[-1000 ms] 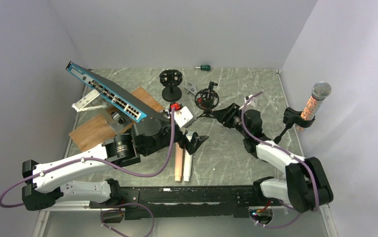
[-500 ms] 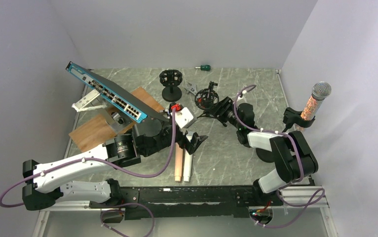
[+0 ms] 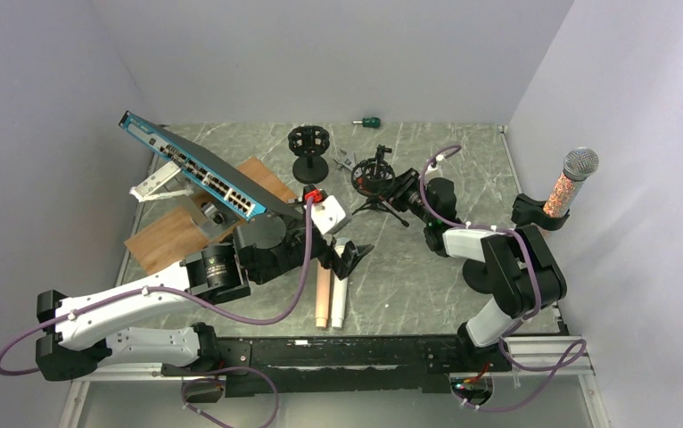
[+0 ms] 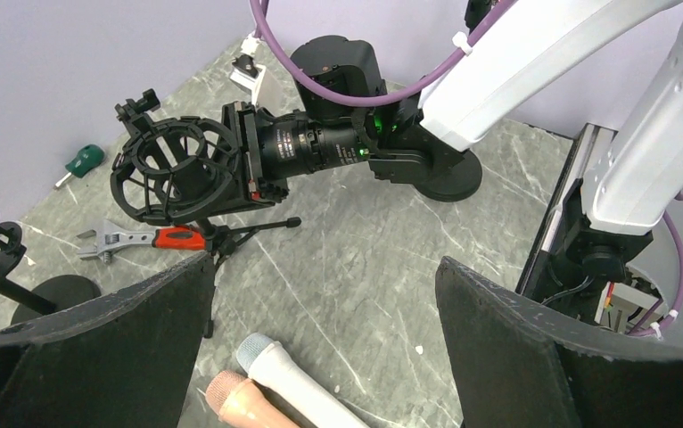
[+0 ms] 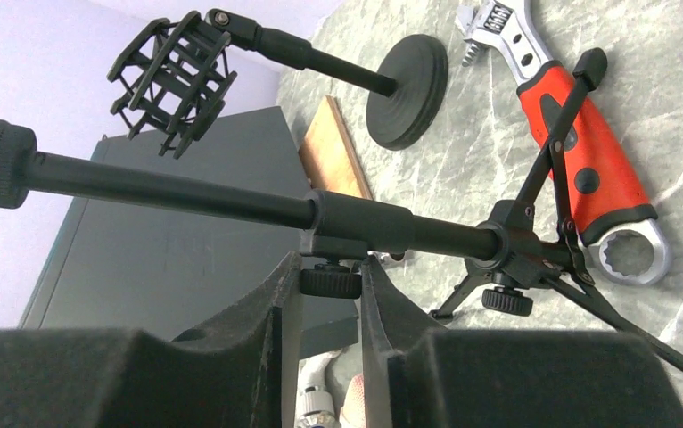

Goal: Remove the microphone from the stand

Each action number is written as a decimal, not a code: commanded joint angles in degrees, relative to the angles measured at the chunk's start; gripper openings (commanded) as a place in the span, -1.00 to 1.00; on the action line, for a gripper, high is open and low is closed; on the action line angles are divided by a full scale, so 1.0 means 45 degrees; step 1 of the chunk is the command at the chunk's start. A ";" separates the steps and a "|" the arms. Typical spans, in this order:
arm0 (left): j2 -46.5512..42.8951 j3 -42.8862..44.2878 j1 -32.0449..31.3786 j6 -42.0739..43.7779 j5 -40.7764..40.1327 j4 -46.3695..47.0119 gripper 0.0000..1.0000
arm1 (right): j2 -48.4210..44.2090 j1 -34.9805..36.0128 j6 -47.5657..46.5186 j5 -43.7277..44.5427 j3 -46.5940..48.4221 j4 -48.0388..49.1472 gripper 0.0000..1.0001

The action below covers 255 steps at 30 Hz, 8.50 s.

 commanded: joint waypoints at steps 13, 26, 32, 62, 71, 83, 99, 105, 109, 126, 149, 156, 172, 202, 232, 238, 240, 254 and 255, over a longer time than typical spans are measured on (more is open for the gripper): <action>-0.0131 0.0054 -0.0129 0.0166 -0.0116 0.0470 0.93 | -0.3208 -0.0191 -0.1901 0.1263 -0.0367 -0.0971 -1.00; 0.0004 0.0083 -0.0185 0.0089 -0.0022 0.0411 0.93 | -0.3584 -0.1111 -0.0733 0.1218 -0.2480 -0.0618 -1.00; 0.0009 0.0101 -0.0207 0.0103 -0.0106 0.0413 0.93 | -0.4129 -0.0526 -0.3541 0.4199 -0.1469 -0.5690 -1.00; 0.0096 0.0116 -0.0246 -0.0007 0.0155 0.0375 0.92 | -0.8855 0.1656 -0.5342 0.7759 0.0581 -1.3584 0.37; 0.0224 0.0095 -0.0323 -0.0017 0.0074 0.0408 0.92 | -0.8844 0.1644 -0.6756 0.8734 0.4442 -1.5400 0.41; 0.0264 0.0048 -0.0344 0.0205 -0.0231 0.0452 0.92 | -0.5217 0.1155 -0.8111 0.8224 0.7586 -1.4329 0.44; -0.0107 0.0074 -0.0419 0.0295 -0.0285 0.0443 0.93 | -0.4208 0.0841 -0.7859 0.7663 0.6926 -1.3751 0.33; -0.0162 0.0053 -0.0441 0.0393 -0.0385 0.0453 0.93 | -0.4720 0.0838 -0.7449 0.7150 0.7232 -1.4792 0.40; -0.0191 0.0052 -0.0478 0.0416 -0.0413 0.0472 0.93 | -0.5661 0.0837 -0.6958 0.6709 0.6110 -1.5184 0.43; 0.0238 0.0038 -0.0617 0.0305 -0.0302 0.0457 0.93 | -0.6575 0.0823 -0.6548 0.5667 0.1537 -1.5531 0.31; -0.0006 0.0007 -0.0676 0.0628 -0.0634 0.0506 0.93 | -0.1430 -0.1157 -0.6419 0.4341 -0.0079 -0.9331 0.14; -0.0122 0.0022 -0.0712 0.0675 -0.0709 0.0492 0.93 | -0.1195 -0.1270 -0.5713 0.5343 -0.0112 -0.9443 -0.29; -0.0328 0.0029 -0.0813 0.0830 -0.0803 0.0521 0.94 | 0.0011 -0.1634 -0.4731 0.6370 0.0825 -0.9868 -0.81; -0.0290 -0.0018 -0.0847 0.0737 -0.0711 0.0552 0.94 | 0.0678 -0.1436 -0.6701 0.7032 0.4604 -1.1819 0.25; -0.0079 0.0012 -0.1028 0.0678 -0.0694 0.0522 0.94 | -1.4224 0.1320 -1.0239 0.8649 0.4378 -1.5458 1.00; 0.0050 -0.0036 -0.1047 0.0773 -0.0837 0.0550 0.94 | -1.3327 0.1323 -1.0807 1.3085 0.6226 -1.7304 1.00; 0.0084 -0.0029 -0.1047 0.0793 -0.0863 0.0550 0.94 | -1.3014 0.1331 -1.1207 1.4205 0.6919 -1.7922 1.00; 0.0211 -0.0038 -0.1049 0.0695 -0.0749 0.0532 0.94 | -1.1587 0.1330 -1.2325 1.8841 0.7988 -1.9129 1.00; 0.0228 -0.0032 -0.1050 0.0706 -0.0756 0.0531 0.94 | -1.1388 0.1306 -1.2492 1.9085 0.7985 -1.8986 1.00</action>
